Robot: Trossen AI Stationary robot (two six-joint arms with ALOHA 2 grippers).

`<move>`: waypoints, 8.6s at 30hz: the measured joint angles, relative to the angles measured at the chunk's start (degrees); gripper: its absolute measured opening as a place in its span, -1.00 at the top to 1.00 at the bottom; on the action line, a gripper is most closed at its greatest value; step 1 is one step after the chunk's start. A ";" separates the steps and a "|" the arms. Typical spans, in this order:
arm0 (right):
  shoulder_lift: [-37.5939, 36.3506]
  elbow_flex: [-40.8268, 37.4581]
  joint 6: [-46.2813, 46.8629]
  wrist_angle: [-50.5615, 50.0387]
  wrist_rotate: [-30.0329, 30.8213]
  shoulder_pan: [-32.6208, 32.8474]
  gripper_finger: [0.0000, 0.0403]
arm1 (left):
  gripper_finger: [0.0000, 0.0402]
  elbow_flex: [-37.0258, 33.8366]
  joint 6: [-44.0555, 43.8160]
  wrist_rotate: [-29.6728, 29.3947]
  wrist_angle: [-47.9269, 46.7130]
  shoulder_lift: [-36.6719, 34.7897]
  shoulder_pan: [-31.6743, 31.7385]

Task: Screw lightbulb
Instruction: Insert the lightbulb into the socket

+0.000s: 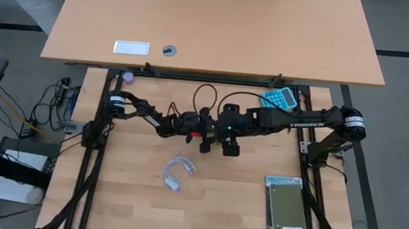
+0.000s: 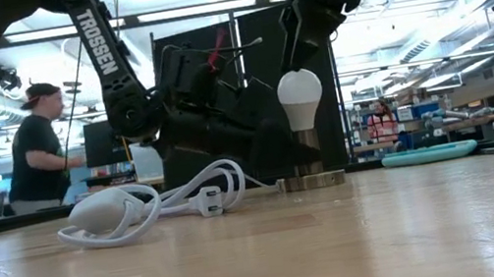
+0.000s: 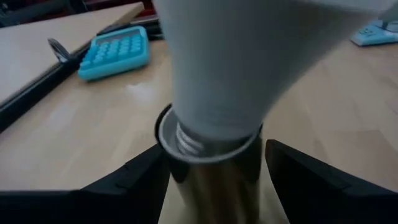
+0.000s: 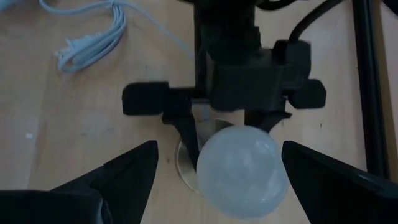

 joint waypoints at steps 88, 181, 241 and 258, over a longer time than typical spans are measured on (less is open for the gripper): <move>7.67 -0.02 5.03 -1.14 -2.54 -3.37 -0.45 | 0.03 -0.05 -5.92 -3.45 -2.80 -0.15 -3.72; 7.98 -0.06 29.27 1.93 -0.37 -5.36 -0.29 | 0.03 -0.16 -12.58 -33.48 -2.49 0.07 -10.01; 10.69 -2.95 44.11 9.08 9.32 -1.71 -0.29 | 0.03 -0.05 -18.24 -33.32 -3.48 -0.02 -10.23; 10.86 -3.21 40.62 9.74 9.05 -1.45 -0.62 | 0.03 -0.08 -18.00 -33.47 -3.45 -0.04 -10.30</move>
